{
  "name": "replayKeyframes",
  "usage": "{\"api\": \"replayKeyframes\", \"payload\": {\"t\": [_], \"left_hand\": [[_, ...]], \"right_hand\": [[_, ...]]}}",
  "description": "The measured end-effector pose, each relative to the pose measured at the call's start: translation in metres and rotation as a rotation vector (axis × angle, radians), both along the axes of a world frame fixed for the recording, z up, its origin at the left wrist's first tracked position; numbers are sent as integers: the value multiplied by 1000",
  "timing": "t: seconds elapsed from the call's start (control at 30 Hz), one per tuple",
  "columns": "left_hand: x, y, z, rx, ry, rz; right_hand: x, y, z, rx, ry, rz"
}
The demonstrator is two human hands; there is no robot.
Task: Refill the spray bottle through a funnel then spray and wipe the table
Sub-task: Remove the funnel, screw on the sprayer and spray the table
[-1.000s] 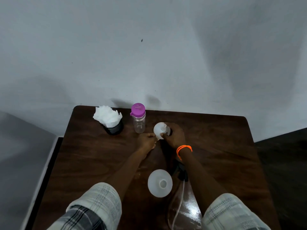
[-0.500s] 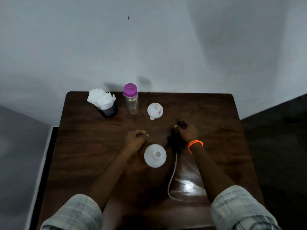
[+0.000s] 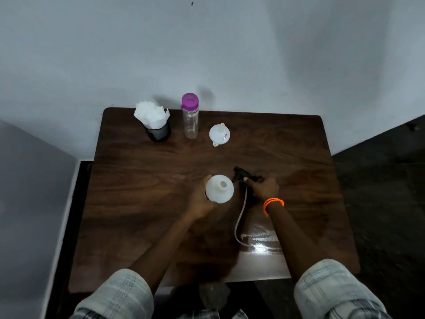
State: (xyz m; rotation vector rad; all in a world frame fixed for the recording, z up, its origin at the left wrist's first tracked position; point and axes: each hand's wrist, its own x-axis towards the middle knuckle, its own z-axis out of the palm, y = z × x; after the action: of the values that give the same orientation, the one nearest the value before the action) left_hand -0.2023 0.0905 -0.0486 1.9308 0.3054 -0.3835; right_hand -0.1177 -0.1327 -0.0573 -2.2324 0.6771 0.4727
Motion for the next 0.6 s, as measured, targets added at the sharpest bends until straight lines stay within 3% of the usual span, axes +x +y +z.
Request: {"api": "replayKeyframes", "payload": {"t": [0.33, 0.47, 0.6], "left_hand": [[14, -24, 2, 153, -144, -32], [12, -22, -3, 162, -186, -50], [11, -17, -3, 158, -229, -43]], "right_hand": [[11, 10, -11, 11, 54, -50], [8, 9, -3, 127, 63, -151], [5, 5, 18, 382, -17, -313]]}}
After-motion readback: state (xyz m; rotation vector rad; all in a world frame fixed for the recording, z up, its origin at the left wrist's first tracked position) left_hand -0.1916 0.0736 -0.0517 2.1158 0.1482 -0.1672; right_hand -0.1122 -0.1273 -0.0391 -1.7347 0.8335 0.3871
